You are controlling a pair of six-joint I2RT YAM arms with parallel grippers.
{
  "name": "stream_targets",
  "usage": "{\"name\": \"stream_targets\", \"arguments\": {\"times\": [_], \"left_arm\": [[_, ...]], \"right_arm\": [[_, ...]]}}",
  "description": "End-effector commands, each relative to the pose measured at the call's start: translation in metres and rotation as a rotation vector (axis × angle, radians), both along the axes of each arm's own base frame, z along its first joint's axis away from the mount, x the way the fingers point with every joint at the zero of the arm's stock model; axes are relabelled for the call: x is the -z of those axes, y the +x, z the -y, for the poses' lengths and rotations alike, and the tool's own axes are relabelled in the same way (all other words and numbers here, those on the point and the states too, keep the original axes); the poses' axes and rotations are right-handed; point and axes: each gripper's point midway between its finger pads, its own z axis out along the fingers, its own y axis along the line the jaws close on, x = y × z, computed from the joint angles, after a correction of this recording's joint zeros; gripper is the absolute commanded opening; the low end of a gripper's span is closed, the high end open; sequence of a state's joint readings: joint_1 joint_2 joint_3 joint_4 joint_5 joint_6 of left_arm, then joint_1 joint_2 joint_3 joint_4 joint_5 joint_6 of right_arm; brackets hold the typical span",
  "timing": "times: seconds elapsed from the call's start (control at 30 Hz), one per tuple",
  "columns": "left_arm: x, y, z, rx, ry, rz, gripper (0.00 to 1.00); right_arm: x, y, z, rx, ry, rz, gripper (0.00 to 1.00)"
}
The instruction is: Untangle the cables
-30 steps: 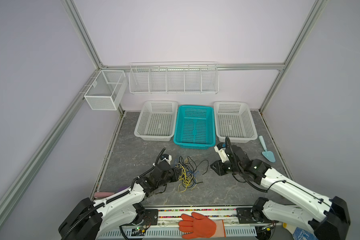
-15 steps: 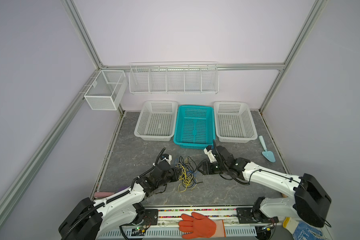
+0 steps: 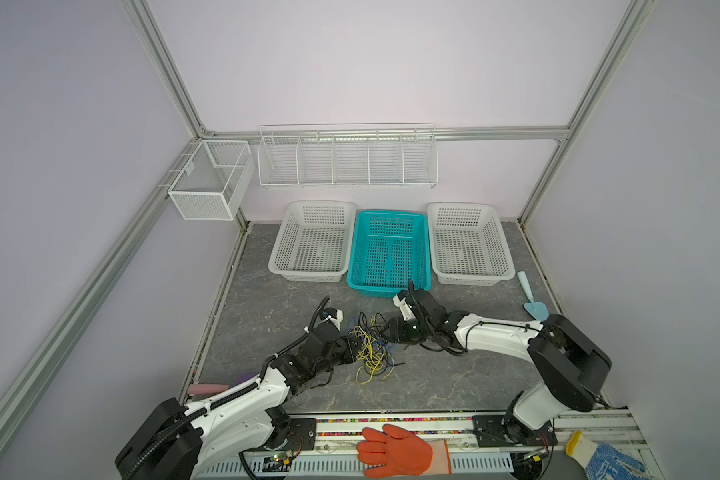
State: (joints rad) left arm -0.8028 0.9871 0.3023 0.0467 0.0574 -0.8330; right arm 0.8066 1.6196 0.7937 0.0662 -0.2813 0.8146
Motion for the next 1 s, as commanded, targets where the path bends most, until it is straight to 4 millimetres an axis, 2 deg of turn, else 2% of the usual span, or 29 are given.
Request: {"name": "stream_targets", "arguments": {"times": [0.0,0.1,0.2,0.33,0.43,0.6,0.73,0.8,0.83,0.97], "left_arm": [[0.002,-0.002,-0.004,-0.002,-0.004,0.003,0.0],[0.002,-0.003,-0.006,-0.01,0.0,0.006,0.0],[0.002,-0.004,-0.008,-0.011,0.002,0.009,0.0],[0.005,-0.004,-0.01,-0.015,0.01,0.007,0.0],[0.008,-0.005,-0.011,-0.017,0.016,0.003,0.0],[0.013,-0.006,-0.013,-0.019,0.029,-0.008,0.0],[0.017,-0.006,-0.014,-0.022,0.039,-0.011,0.0],[0.018,-0.006,-0.015,-0.023,0.044,-0.011,0.0],[0.018,-0.006,-0.015,-0.021,0.045,-0.011,0.0],[0.022,-0.005,-0.015,-0.022,0.06,-0.016,0.0]], "right_arm": [[-0.017,0.011,-0.014,0.018,0.086,0.018,0.38],[-0.012,0.012,-0.011,0.028,0.066,0.009,0.31],[-0.011,0.016,0.002,0.059,0.0,0.041,0.24],[-0.022,0.02,0.016,0.082,-0.045,0.097,0.07],[-0.034,0.024,0.026,0.096,-0.063,0.135,0.07],[-0.077,0.029,0.054,0.136,-0.102,0.265,0.07],[-0.121,0.028,0.079,0.168,-0.116,0.383,0.07],[-0.137,0.024,0.09,0.176,-0.122,0.424,0.07],[-0.16,0.025,0.093,0.184,-0.099,0.465,0.07],[-0.202,0.015,0.11,0.196,-0.077,0.551,0.07]]}}
